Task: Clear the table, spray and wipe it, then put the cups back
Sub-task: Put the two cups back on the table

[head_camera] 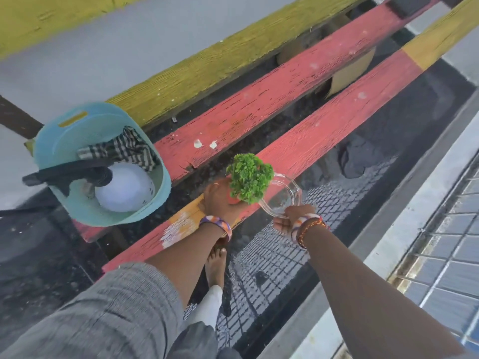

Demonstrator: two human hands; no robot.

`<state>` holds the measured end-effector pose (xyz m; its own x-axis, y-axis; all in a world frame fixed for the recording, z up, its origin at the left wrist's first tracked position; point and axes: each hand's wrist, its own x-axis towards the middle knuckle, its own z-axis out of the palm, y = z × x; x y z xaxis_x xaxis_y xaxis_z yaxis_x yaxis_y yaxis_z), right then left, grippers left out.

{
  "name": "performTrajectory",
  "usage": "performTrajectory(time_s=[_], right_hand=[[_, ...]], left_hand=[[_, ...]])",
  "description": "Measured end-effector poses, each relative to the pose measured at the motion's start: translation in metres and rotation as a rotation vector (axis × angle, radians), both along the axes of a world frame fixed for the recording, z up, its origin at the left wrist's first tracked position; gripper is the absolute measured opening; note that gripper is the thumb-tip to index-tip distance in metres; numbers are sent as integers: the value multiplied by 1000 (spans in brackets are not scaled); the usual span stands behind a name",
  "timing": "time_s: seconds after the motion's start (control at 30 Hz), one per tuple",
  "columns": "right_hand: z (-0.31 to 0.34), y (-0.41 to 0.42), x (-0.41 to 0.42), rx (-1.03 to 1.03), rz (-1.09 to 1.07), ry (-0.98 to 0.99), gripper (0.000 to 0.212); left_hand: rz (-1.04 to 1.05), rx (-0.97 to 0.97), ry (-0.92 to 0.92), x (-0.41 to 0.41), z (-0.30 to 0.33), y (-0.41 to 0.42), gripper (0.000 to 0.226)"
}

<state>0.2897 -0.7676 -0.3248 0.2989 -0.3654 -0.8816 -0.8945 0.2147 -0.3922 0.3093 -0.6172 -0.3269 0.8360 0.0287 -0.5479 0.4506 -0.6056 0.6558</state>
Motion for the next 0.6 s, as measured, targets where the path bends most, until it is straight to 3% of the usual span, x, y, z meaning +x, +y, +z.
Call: performTrajectory(time_s=[0.13, 0.27, 0.5, 0.6], right_hand=[[16, 18, -31, -38, 35, -39, 35], [48, 45, -61, 9, 36, -141, 36], [134, 105, -91, 35, 45, -365, 34], [172, 137, -87, -6, 100, -456, 27]], left_hand=[[134, -122, -19, -35, 17, 18, 75], [230, -206, -66, -64, 55, 48, 65], [328, -285, -375, -100, 152, 123, 57], [327, -215, -483, -110, 197, 161, 71]])
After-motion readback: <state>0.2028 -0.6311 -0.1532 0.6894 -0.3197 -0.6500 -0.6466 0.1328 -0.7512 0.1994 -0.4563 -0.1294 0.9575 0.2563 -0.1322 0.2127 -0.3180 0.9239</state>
